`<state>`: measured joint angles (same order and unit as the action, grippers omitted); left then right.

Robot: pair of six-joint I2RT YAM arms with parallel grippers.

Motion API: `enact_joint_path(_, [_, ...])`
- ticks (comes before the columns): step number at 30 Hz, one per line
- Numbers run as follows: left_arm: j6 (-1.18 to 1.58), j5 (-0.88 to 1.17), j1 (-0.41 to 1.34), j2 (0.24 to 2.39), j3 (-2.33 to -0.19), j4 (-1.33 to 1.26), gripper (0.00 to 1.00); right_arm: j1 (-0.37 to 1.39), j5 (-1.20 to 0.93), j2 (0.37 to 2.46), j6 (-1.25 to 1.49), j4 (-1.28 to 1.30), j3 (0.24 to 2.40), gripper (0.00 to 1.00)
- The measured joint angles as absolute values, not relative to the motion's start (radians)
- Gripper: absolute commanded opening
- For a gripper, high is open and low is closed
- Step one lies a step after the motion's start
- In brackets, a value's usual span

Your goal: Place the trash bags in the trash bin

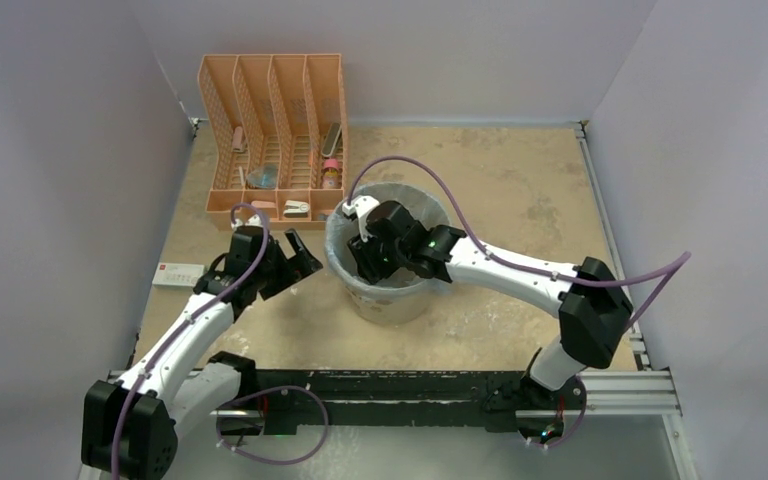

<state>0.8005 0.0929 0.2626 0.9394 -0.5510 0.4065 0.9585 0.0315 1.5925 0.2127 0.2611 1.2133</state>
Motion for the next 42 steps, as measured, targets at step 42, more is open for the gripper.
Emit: enact_joint_path(42, [0.828, 0.143, 0.262, 0.833, -0.450, 0.389, 0.99, 0.993, 0.192, 1.704, 0.266, 0.196, 1.139, 0.44])
